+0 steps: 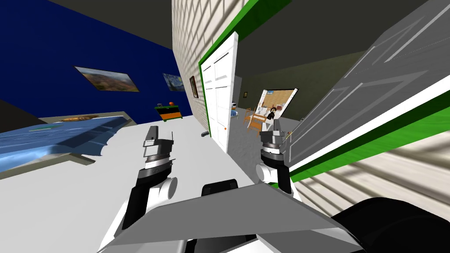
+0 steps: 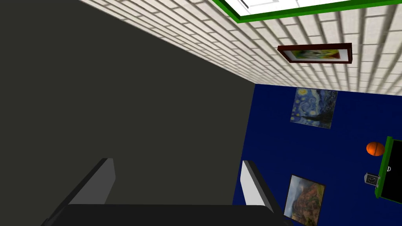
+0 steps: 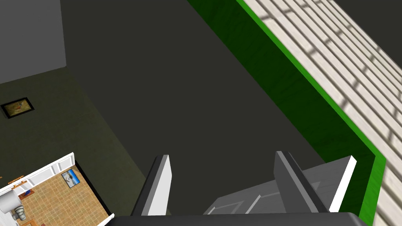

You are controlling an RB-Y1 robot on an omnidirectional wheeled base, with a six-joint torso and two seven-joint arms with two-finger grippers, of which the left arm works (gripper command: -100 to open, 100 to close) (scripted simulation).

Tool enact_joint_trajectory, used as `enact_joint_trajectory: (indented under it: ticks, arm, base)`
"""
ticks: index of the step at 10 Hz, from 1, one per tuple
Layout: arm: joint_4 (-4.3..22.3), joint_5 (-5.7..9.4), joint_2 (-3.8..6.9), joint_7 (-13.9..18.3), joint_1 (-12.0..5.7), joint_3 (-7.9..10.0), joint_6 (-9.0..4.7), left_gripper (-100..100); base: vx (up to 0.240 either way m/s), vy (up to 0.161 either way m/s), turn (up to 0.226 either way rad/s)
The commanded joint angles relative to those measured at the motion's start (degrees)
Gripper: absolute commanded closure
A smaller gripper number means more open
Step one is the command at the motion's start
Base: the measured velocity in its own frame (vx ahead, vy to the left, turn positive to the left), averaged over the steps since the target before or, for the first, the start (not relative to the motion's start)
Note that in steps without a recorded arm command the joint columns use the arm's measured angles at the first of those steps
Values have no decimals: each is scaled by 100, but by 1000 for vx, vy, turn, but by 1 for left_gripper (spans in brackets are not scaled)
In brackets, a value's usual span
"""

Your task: Push the door open

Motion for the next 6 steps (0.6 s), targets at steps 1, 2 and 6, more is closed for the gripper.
enact_joint_trajectory:
  ticks: [1,2,6]
  arm:
    - [241,-12,24,15,-55,-69,-100,-100]
    - [383,-12,49,30,-110,-93,-133,-100]
    - [884,-11,128,82,-307,-180,-250,-100]
  base:
    - [68,15,-100]
    - [69,28,-85]
    - [73,33,-93]
